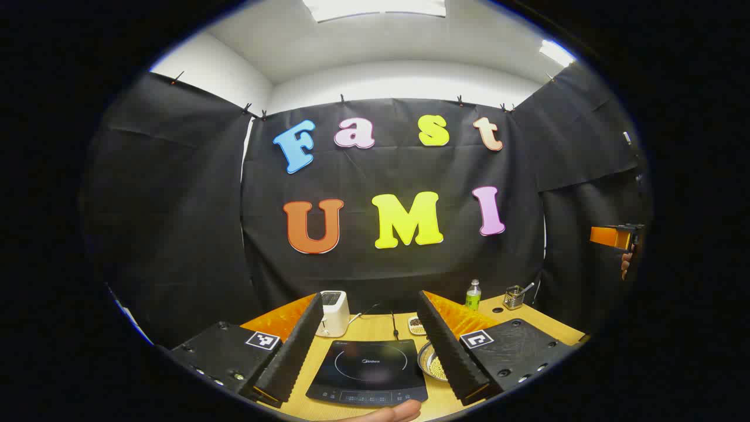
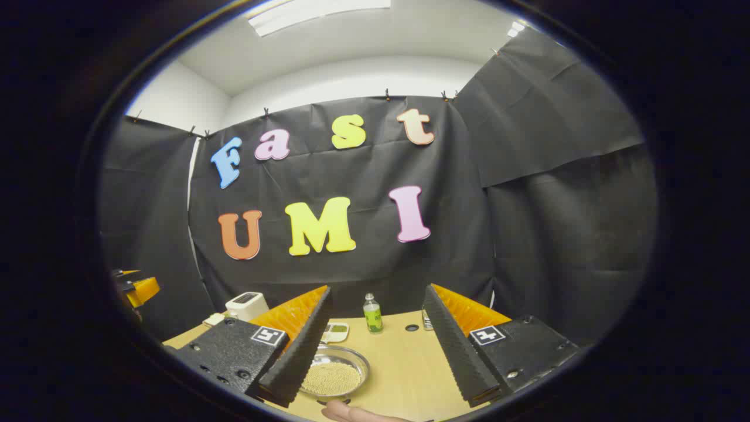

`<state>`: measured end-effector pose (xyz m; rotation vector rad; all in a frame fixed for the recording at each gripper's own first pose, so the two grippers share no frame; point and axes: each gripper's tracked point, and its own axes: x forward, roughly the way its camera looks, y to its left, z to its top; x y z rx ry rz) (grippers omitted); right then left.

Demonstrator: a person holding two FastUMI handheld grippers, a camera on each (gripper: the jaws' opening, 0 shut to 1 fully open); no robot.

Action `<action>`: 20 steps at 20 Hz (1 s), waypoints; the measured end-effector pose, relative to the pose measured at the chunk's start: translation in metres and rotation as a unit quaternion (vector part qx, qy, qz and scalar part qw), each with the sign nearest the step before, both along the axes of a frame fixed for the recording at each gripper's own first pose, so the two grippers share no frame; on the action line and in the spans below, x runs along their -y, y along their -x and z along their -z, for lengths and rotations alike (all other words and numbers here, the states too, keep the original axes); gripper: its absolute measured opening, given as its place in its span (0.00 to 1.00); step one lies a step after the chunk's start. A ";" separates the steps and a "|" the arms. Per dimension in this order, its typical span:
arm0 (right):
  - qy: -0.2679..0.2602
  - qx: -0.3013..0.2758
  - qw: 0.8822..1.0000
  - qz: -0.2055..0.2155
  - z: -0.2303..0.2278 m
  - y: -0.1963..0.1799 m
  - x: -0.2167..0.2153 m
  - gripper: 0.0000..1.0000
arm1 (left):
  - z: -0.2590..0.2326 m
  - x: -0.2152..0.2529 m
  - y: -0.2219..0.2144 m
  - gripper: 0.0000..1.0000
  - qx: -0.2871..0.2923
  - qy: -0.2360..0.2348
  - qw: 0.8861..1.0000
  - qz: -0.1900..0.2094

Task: First push the handle of the pot to place it horizontally, then grasp the pot with both hands and set it on the induction cooktop.

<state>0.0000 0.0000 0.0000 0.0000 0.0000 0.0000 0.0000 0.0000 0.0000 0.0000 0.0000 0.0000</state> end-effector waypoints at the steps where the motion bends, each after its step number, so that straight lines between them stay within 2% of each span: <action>1: 0.000 0.000 1.000 -0.001 0.000 0.000 0.000 0.99 | 0.001 0.001 0.000 0.96 -0.001 0.004 1.000 0.003; 2: 0.001 0.000 1.000 -0.002 0.002 -0.001 0.000 0.96 | 0.001 0.003 0.001 0.96 -0.001 0.007 1.000 0.005; 12: 0.015 0.000 1.000 -0.020 0.007 -0.001 -0.008 0.99 | 0.010 0.007 -0.002 0.96 -0.004 0.008 1.000 0.014; 14: 0.015 0.000 1.000 -0.024 0.008 -0.002 -0.013 0.96 | 0.011 0.009 -0.001 0.96 -0.003 0.009 1.000 0.018; 15: 0.015 -0.003 1.000 -0.021 0.011 -0.004 -0.013 0.99 | 0.012 0.009 0.000 0.96 -0.003 0.007 1.000 0.017; 16: 0.014 -0.006 1.000 -0.022 0.015 -0.006 -0.014 0.96 | 0.013 0.009 0.002 0.96 -0.003 0.007 1.000 0.017; 20: 0.000 -0.045 0.998 -0.054 0.046 -0.019 -0.035 0.99 | 0.014 0.013 0.007 0.96 -0.003 0.021 0.999 0.025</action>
